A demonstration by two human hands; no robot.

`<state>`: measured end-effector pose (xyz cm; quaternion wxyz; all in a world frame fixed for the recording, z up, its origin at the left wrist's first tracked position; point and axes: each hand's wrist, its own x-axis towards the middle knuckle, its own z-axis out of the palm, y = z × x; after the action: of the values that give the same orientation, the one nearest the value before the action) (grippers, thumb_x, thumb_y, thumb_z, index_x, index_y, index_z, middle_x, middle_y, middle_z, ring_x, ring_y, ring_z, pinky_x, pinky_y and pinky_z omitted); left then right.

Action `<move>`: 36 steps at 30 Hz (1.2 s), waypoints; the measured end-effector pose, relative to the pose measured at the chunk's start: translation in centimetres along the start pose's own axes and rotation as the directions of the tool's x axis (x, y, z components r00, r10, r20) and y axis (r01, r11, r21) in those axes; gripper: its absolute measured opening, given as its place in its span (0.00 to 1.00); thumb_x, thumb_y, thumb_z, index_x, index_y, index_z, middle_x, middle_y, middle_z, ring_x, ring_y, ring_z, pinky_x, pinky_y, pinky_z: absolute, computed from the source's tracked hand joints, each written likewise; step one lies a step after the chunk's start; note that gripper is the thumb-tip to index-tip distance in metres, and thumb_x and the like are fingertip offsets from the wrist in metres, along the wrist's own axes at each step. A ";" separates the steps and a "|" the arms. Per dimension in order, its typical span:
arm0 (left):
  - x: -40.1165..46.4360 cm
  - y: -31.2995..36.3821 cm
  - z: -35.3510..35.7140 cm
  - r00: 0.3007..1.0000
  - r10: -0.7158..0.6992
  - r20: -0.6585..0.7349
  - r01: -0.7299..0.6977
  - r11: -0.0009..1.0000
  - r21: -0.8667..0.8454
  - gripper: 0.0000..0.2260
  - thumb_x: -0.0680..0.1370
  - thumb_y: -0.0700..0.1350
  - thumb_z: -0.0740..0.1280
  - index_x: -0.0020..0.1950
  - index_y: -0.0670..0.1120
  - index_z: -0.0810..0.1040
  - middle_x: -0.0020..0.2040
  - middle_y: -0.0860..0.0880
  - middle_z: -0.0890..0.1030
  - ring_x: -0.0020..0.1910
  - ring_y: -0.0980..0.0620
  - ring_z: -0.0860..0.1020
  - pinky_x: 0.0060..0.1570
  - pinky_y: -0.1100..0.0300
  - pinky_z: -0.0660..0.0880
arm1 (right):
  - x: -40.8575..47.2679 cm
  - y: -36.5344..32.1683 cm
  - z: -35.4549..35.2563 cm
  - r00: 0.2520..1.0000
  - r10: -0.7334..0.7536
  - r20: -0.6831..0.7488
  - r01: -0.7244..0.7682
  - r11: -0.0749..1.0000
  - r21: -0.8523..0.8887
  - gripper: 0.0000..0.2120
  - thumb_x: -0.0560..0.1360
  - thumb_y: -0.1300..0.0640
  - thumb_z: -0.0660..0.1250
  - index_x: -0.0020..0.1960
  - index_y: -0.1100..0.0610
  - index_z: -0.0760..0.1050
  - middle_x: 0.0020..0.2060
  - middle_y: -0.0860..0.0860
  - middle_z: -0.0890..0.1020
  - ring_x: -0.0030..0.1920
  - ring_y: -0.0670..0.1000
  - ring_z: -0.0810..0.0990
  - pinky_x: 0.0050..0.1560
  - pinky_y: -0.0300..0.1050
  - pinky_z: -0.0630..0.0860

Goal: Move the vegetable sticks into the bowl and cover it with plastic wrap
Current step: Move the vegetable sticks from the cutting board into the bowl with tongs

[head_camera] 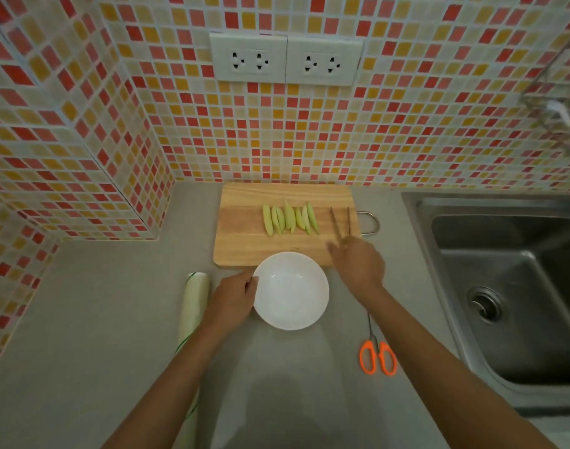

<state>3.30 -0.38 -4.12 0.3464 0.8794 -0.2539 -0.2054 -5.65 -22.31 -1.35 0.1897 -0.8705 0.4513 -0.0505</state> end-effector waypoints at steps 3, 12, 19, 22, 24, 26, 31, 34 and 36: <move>0.1 -0.1 0.2 1.000 -0.006 -0.011 0.005 1.000 -0.012 0.12 0.81 0.46 0.57 0.52 0.46 0.80 0.42 0.49 0.82 0.43 0.47 0.79 0.39 0.57 0.70 | 3.7 -0.7 0.1 0.998 0.066 -0.013 -0.067 0.991 -0.116 0.24 0.76 0.41 0.61 0.60 0.60 0.73 0.55 0.57 0.78 0.53 0.59 0.80 0.45 0.49 0.73; 0.3 -0.2 0.4 1.000 -0.025 -0.012 0.025 0.998 -0.049 0.12 0.81 0.48 0.56 0.50 0.49 0.79 0.35 0.55 0.79 0.37 0.52 0.77 0.37 0.57 0.71 | 6.1 -1.3 1.6 0.984 0.143 0.107 -0.131 0.984 -0.118 0.13 0.78 0.61 0.58 0.59 0.63 0.75 0.60 0.58 0.74 0.54 0.59 0.79 0.48 0.49 0.74; 0.3 -0.3 0.6 0.999 0.011 -0.043 -0.011 1.000 -0.004 0.13 0.81 0.48 0.56 0.52 0.47 0.80 0.41 0.50 0.82 0.42 0.50 0.79 0.40 0.56 0.73 | 4.1 -2.6 2.2 0.984 -0.072 0.164 0.079 0.996 -0.037 0.14 0.77 0.55 0.61 0.53 0.65 0.77 0.55 0.59 0.76 0.51 0.60 0.79 0.40 0.46 0.68; 0.3 -0.2 0.6 0.999 0.015 -0.046 -0.014 1.000 0.007 0.14 0.82 0.48 0.56 0.54 0.47 0.80 0.43 0.49 0.83 0.43 0.49 0.79 0.43 0.55 0.75 | 4.1 -3.0 2.5 0.985 -0.053 0.163 0.056 0.998 -0.017 0.11 0.77 0.60 0.60 0.51 0.66 0.77 0.54 0.60 0.76 0.50 0.61 0.79 0.39 0.46 0.67; 0.3 -0.1 0.5 0.999 0.012 -0.044 -0.012 1.000 0.011 0.14 0.82 0.48 0.56 0.54 0.46 0.80 0.44 0.48 0.83 0.43 0.49 0.79 0.44 0.54 0.75 | 4.2 -3.2 2.6 0.988 -0.039 0.147 0.044 0.999 -0.027 0.10 0.77 0.62 0.60 0.51 0.66 0.77 0.55 0.60 0.75 0.50 0.60 0.78 0.39 0.46 0.67; 0.3 -0.1 0.5 0.999 0.005 -0.039 -0.004 1.000 0.011 0.14 0.82 0.48 0.56 0.55 0.46 0.80 0.46 0.48 0.84 0.45 0.48 0.79 0.46 0.54 0.76 | 4.1 -3.3 2.6 0.990 -0.040 0.138 0.046 0.998 -0.036 0.09 0.77 0.62 0.60 0.51 0.66 0.77 0.55 0.59 0.75 0.50 0.60 0.78 0.39 0.46 0.68; 0.2 0.2 0.4 1.000 -0.010 -0.028 0.011 1.000 0.024 0.15 0.82 0.48 0.55 0.55 0.45 0.80 0.47 0.47 0.83 0.47 0.47 0.79 0.48 0.52 0.77 | 3.1 -3.5 1.3 0.984 -0.073 0.162 0.065 0.996 0.055 0.06 0.75 0.65 0.60 0.46 0.64 0.76 0.48 0.61 0.77 0.48 0.61 0.79 0.38 0.46 0.66; 0.3 0.3 0.4 1.000 -0.014 -0.024 0.015 0.999 0.028 0.14 0.82 0.47 0.55 0.54 0.45 0.80 0.46 0.46 0.83 0.45 0.46 0.79 0.45 0.54 0.75 | 0.3 -3.5 -1.0 0.981 -0.144 0.126 0.116 0.971 0.208 0.11 0.74 0.63 0.63 0.34 0.61 0.69 0.33 0.55 0.71 0.37 0.55 0.73 0.31 0.43 0.59; 0.3 0.3 0.4 1.000 -0.011 -0.029 0.013 0.999 0.037 0.14 0.82 0.47 0.55 0.54 0.44 0.79 0.45 0.45 0.83 0.45 0.45 0.79 0.43 0.55 0.73 | -3.2 -3.1 -2.5 0.968 -0.229 0.102 0.194 0.943 0.272 0.17 0.74 0.61 0.65 0.29 0.56 0.65 0.32 0.51 0.68 0.33 0.51 0.68 0.30 0.44 0.55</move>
<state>3.30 -0.92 -4.23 0.3323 0.8901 -0.2474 -0.1899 -5.81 -18.83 2.34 0.3249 -0.8830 0.3311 -0.0713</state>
